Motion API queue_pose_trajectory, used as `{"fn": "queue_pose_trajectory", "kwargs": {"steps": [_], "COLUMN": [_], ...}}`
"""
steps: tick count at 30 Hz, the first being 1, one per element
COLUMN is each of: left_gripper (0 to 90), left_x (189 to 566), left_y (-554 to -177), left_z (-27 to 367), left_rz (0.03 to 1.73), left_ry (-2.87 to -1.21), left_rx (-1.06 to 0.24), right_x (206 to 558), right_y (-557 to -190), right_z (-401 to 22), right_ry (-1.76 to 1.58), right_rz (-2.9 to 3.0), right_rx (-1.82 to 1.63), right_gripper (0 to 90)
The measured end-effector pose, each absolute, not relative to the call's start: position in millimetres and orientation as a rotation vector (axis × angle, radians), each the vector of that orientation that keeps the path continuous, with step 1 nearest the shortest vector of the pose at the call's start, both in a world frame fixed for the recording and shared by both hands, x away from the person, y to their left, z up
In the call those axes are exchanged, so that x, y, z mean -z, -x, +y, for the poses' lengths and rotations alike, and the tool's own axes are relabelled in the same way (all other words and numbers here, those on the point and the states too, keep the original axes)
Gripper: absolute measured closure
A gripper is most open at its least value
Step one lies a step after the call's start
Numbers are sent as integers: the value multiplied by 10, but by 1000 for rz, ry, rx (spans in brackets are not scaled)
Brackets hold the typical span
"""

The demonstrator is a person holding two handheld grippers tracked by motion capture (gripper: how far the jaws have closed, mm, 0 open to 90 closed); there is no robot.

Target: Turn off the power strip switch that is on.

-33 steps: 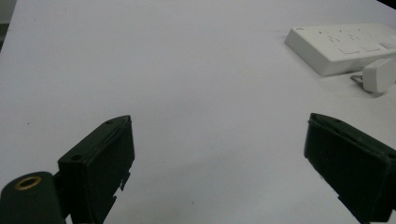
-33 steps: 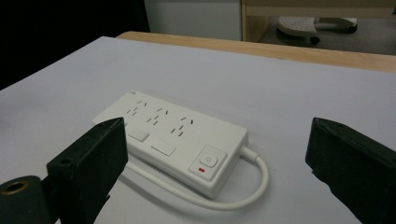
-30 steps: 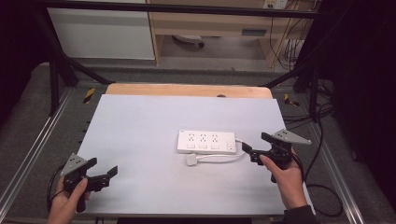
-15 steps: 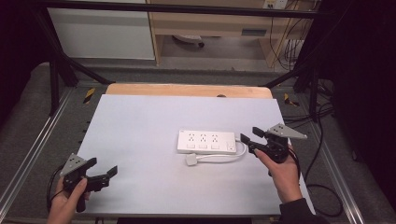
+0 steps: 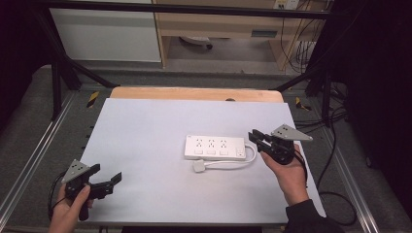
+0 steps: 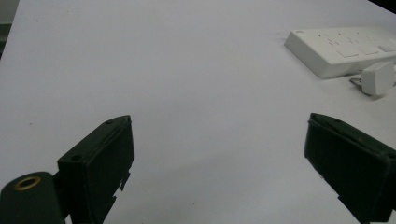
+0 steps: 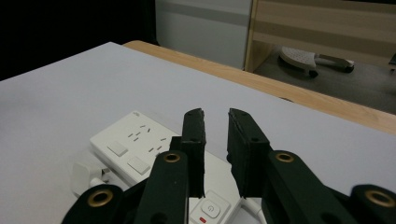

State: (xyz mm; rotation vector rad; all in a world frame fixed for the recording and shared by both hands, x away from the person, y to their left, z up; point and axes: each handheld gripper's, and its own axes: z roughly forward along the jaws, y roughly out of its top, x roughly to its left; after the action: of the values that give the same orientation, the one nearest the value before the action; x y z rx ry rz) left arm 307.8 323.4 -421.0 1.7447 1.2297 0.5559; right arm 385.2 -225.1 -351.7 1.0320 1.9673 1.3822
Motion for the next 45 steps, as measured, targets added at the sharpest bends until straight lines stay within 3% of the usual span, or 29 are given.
{"fn": "queue_pose_trajectory", "kwargs": {"steps": [5,17,45], "left_gripper": [85,85,85], "left_x": [4209,4208,4206], "left_y": [-3077,-3076,-3075], "left_z": [3235,3237,3247], "left_rz": [1231,1233,1234], "left_ry": [-1742,-1739,-1738], "left_rx": [-554,-557,-559], "right_x": [3520,3536,3668], "right_y": [-3880,-3935,-4038], "right_z": [-2211,-2126,-1884], "right_ry": [-1019,-1023,-1012], "right_rz": [1984,2007,2112], "right_rx": [-1379,-1377,-1342], "right_gripper": [835,887,900]}}
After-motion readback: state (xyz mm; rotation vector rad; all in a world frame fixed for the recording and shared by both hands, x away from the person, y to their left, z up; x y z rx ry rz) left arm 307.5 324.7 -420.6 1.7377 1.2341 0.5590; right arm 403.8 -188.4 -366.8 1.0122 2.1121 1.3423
